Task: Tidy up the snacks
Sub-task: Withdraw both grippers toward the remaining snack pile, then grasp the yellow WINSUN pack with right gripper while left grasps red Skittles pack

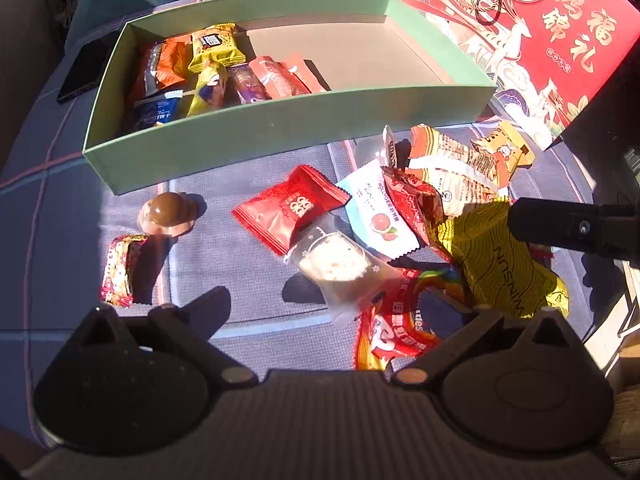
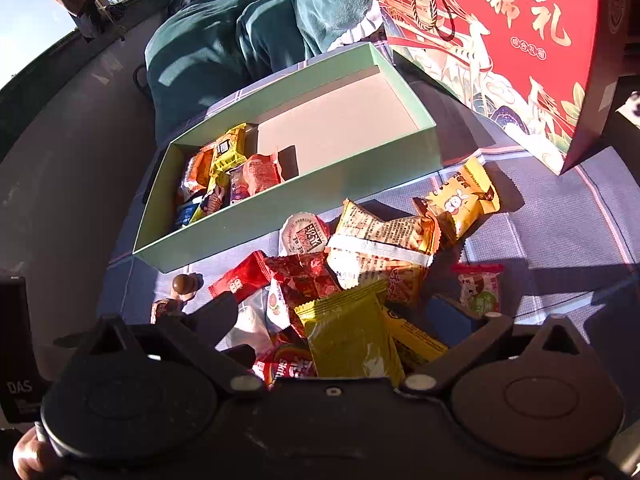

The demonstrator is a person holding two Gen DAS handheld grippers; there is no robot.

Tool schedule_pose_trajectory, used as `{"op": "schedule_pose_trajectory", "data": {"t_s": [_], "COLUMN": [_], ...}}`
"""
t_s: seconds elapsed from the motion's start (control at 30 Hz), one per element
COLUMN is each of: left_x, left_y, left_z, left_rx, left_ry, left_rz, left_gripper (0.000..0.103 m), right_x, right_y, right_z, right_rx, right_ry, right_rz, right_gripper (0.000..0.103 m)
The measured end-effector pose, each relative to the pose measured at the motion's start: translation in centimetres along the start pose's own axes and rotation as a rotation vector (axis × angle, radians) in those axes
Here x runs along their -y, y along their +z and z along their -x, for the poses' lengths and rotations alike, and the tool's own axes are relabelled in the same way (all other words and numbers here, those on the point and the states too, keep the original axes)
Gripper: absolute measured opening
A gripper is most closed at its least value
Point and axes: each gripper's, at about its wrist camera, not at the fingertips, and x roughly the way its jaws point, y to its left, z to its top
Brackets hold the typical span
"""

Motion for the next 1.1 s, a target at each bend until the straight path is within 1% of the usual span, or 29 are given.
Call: {"op": "schedule_pose_trajectory", "data": {"t_s": [0.13,0.27,0.33,0.47,0.53,0.57,0.6,0.7,0.77,0.8,0.87,0.9,0.93,0.97,1.0,1.03,1.1], "left_x": [0.0,0.2,0.4,1.2,1.5,1.6,1.7,2.2,2.6,3.1,3.9,4.2,4.6,4.8,5.0,5.1,5.1], "left_y": [-1.4,-1.5,-1.6,-1.9,-2.0,-2.1,-2.1,-2.2,-2.3,-2.3,-2.5,-2.6,-2.6,-2.6,-2.6,-2.6,-2.5], "left_z": [-0.6,-0.9,-1.0,-1.4,-1.7,-1.9,-2.0,-2.3,-2.2,-2.1,-1.8,-1.7,-1.4,-1.2,-1.1,-1.0,-0.9], "left_rx": [-0.029,-0.032,-0.034,-0.042,-0.054,-0.059,-0.064,-0.064,-0.061,-0.054,-0.037,-0.028,-0.015,-0.004,0.001,0.006,0.011], "left_ry": [0.006,0.000,-0.004,-0.014,-0.019,-0.020,-0.023,-0.020,-0.021,-0.024,-0.029,-0.034,-0.044,-0.057,-0.070,-0.081,-0.092], "left_rz": [-0.016,-0.009,-0.012,-0.037,-0.049,-0.051,-0.054,-0.069,-0.087,-0.105,-0.142,-0.159,-0.176,-0.186,-0.193,-0.196,-0.190], "left_gripper": [0.103,0.103,0.103,0.103,0.103,0.103,0.103,0.103,0.102,0.100,0.085,0.081,0.070,0.052,0.045,0.037,0.034], "right_x": [0.7,0.7,0.3,-0.2,-0.5,-0.7,-1.0,-0.8,-0.3,0.0,0.5,0.7,0.8,0.8,0.9,0.8,0.7], "right_y": [-1.6,-2.8,-3.2,-3.8,-4.2,-4.3,-4.4,-4.4,-4.4,-4.3,-4.3,-4.4,-4.4,-4.5,-4.5,-4.6,-4.6], "right_z": [-0.6,-1.0,-1.2,-2.0,-2.2,-2.2,-2.3,-2.2,-2.1,-2.1,-2.0,-2.0,-2.0,-2.0,-1.9,-1.8,-1.6], "right_rx": [-0.020,-0.031,-0.025,-0.030,-0.011,-0.002,0.004,0.010,0.015,0.013,0.013,0.012,0.010,0.007,0.004,0.005,0.010], "right_ry": [-0.009,-0.024,-0.044,-0.083,-0.105,-0.114,-0.127,-0.115,-0.107,-0.093,-0.075,-0.072,-0.068,-0.063,-0.062,-0.067,-0.075], "right_rz": [-0.018,0.002,0.036,0.090,0.126,0.152,0.178,0.179,0.164,0.151,0.131,0.127,0.122,0.114,0.110,0.113,0.117], "right_gripper": [0.103,0.102,0.098,0.080,0.074,0.064,0.046,0.045,0.034,0.034,0.034,0.035,0.036,0.039,0.043,0.045,0.048]}}
